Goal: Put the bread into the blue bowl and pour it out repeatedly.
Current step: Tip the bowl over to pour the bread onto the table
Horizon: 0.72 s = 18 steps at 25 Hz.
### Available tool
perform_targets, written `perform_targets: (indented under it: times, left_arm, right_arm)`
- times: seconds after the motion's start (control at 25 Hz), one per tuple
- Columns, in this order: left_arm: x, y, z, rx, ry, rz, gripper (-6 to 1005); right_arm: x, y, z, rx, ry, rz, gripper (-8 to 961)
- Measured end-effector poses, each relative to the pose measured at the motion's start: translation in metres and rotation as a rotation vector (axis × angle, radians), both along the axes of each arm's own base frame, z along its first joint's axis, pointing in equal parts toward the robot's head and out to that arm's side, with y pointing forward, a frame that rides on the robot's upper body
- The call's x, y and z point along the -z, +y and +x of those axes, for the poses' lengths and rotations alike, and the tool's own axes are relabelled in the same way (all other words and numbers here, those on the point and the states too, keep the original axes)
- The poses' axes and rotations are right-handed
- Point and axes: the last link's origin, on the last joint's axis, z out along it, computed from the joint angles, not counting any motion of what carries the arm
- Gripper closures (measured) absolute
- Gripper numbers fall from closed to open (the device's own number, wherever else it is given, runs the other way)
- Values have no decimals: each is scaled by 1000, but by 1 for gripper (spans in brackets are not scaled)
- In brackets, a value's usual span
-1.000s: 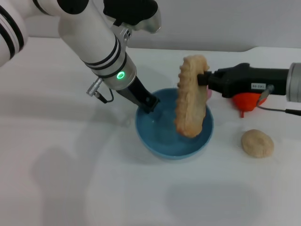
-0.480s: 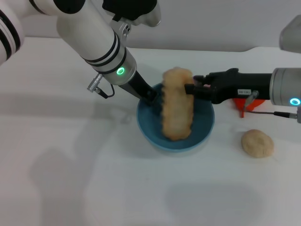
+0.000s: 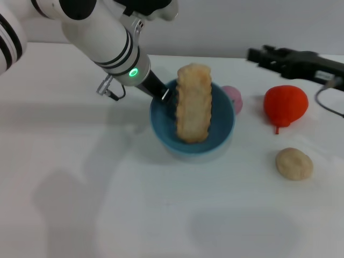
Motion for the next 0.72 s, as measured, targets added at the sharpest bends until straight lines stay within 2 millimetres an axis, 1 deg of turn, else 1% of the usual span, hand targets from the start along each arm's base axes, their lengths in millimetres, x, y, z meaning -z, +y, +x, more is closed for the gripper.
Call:
perform_targets:
  times: [0.12, 0.32, 0.56, 0.72]
  left_arm:
    - [-2, 7, 1, 38, -3, 47, 999]
    - [-1, 19, 4, 155, 8, 134, 999]
    - [17, 18, 11, 324, 12, 181, 999]
    - [33, 14, 13, 412, -4, 204, 999]
  right_arm:
    - [-10, -6, 15, 68, 79, 43, 407]
    - [-16, -22, 36, 126, 200, 70, 407]
    - [-20, -41, 56, 154, 281, 72, 407]
    - [-19, -50, 60, 156, 334, 55, 407]
